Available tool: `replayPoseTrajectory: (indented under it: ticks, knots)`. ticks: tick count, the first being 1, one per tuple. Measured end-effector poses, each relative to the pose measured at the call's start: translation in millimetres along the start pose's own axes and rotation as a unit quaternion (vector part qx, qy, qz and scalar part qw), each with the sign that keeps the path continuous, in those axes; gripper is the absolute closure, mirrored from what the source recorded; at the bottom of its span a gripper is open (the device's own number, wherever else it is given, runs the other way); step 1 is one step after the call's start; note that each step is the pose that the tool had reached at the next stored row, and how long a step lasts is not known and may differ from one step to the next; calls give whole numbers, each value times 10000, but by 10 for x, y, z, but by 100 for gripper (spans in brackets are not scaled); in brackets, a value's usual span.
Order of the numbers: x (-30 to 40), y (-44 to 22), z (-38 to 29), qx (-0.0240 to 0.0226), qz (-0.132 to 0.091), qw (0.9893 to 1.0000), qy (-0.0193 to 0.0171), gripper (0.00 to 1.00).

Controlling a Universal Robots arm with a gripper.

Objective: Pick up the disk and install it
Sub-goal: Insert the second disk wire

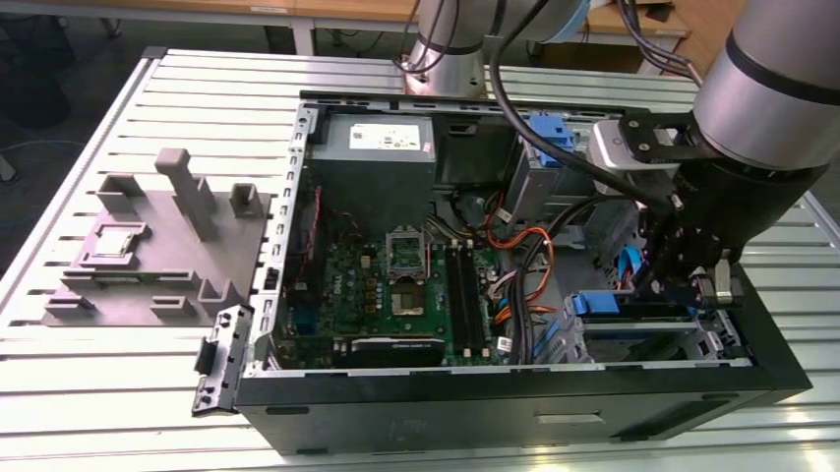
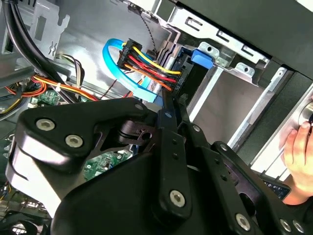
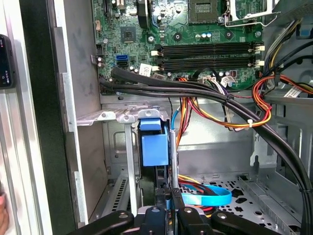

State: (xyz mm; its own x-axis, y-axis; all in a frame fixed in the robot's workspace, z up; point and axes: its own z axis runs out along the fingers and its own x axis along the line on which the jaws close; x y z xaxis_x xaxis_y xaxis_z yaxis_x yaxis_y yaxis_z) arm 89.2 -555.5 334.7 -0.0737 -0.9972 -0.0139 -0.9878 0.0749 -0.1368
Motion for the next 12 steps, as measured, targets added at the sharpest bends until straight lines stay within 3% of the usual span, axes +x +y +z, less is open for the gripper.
replayPoseTrajectory:
  ticks: [12]
  knots:
    - [15, 2, 20, -2, -87, 10000, -14, 84]
